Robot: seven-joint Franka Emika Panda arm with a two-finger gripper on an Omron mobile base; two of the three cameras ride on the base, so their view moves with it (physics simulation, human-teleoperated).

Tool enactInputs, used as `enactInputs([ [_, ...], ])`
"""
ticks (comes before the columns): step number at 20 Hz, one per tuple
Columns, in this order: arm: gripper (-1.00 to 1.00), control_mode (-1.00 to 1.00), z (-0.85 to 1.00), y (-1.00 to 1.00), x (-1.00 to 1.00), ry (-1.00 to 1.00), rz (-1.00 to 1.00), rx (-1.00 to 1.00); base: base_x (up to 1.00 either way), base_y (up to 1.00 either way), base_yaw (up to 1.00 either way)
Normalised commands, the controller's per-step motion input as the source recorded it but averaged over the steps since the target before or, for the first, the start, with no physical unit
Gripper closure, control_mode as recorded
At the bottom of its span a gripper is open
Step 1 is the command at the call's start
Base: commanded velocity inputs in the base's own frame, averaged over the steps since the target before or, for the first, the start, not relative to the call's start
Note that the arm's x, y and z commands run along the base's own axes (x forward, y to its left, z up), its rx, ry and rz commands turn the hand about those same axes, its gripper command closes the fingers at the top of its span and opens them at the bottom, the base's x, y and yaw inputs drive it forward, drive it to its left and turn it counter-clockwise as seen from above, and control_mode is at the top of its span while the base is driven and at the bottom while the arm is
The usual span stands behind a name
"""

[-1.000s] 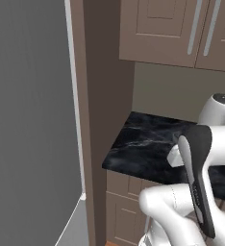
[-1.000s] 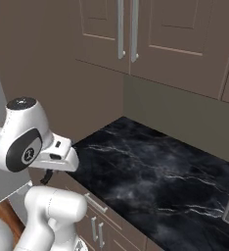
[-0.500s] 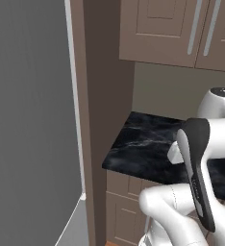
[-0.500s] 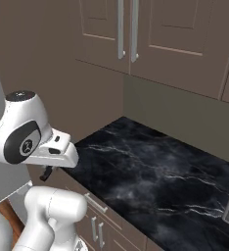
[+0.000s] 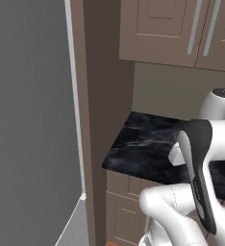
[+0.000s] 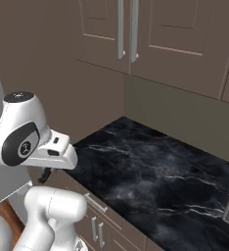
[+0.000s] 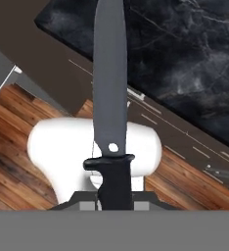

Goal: Retrieve the butter from the fridge and place it on a plate on the dining table. Then retrieve the butter knife by the fridge and place it near the plate.

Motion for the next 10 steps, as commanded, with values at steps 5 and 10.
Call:
enactInputs([
  [5,1.0,1.0,0.0,0.0,0.0,0.0,0.0,0.0,-0.76,-0.01,-0.13],
  [10,1.0,1.0,0.0,0.0,0.0,0.0,0.0,0.0,-0.59,-0.33,-0.39],
])
